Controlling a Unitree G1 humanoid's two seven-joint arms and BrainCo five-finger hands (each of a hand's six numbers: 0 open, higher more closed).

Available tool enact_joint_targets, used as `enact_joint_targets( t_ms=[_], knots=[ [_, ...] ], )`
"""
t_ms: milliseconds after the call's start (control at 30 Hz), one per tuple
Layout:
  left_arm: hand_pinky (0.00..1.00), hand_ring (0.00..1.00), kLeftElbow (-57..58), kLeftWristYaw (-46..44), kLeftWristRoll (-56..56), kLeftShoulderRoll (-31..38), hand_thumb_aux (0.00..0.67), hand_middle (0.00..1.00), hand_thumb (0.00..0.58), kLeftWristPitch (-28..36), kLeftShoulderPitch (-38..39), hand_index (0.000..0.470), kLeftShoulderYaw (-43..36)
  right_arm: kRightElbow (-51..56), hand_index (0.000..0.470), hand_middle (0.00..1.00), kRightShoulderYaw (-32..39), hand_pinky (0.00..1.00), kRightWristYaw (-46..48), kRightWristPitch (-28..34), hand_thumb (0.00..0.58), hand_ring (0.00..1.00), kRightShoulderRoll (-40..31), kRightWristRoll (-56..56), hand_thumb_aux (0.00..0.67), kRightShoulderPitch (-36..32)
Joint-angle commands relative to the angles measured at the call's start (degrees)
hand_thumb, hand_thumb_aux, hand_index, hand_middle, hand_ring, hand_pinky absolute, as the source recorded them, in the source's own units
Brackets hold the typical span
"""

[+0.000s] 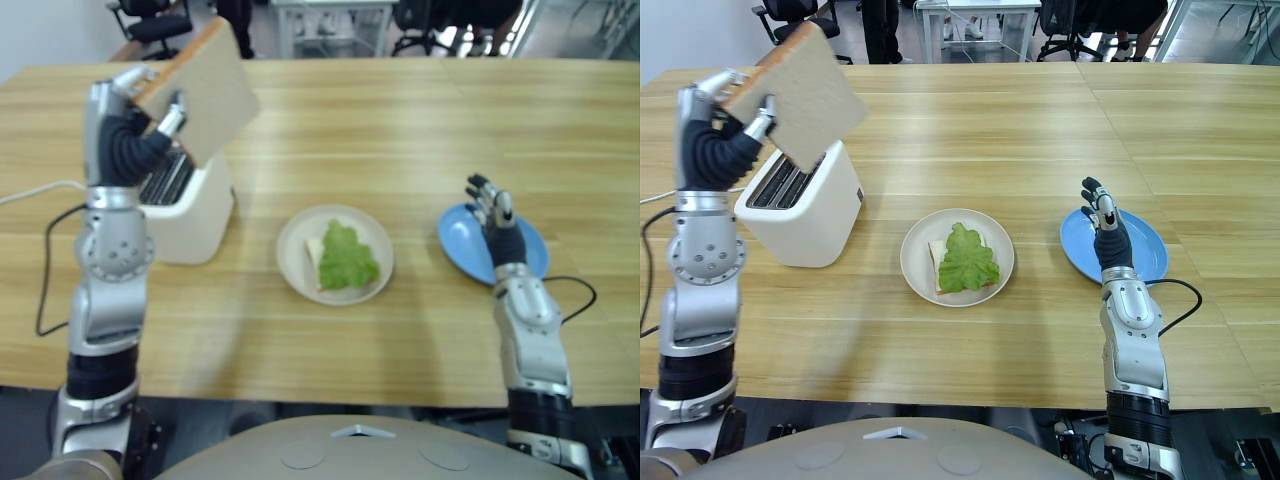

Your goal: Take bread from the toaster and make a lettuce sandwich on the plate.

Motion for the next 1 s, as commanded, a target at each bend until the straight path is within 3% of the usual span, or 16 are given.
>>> enact_joint_targets(
  t_ms=[33,233,500,767,1000],
  knots=[
    [1.00,1.00,12.1,-14.1,-18.0,-6.8,0.670,1.00,0.580,1.2,0.1,0.460,-4.8,1.3,0.000,0.00,-0.8,0.00,-0.7,-0.3,0.000,0.00,-0.1,0.5,0.000,-0.3],
    [1.00,1.00,33.8,-24.5,-21.9,-12.4,0.670,1.00,0.580,-2.8,-1.6,0.460,-9.5,1.5,0.000,0.00,-1.1,0.00,-0.7,-0.4,0.000,0.00,-0.2,0.8,0.000,-0.7],
    [1.00,1.00,50.9,-27.4,-19.1,-15.4,0.670,1.00,0.580,-7.9,-7.9,0.460,-12.6,1.7,0.000,0.00,-0.7,0.00,-1.0,-0.4,0.000,0.00,0.2,0.4,0.000,-0.3],
    [1.00,1.00,65.5,-21.1,-9.5,-15.3,0.670,1.00,0.580,-14.4,-12.2,0.460,-16.5,-0.6,0.000,0.00,2.9,0.00,-0.6,-1.5,0.000,0.00,-0.4,-3.3,0.000,0.4],
    [1.00,1.00,72.0,-13.6,-1.8,-13.0,0.670,1.00,0.580,-16.1,-13.9,0.460,-18.9,-5.0,0.000,0.00,11.8,0.00,0.7,-5.0,0.000,0.00,-3.0,-13.2,0.000,2.5]
  ],
)
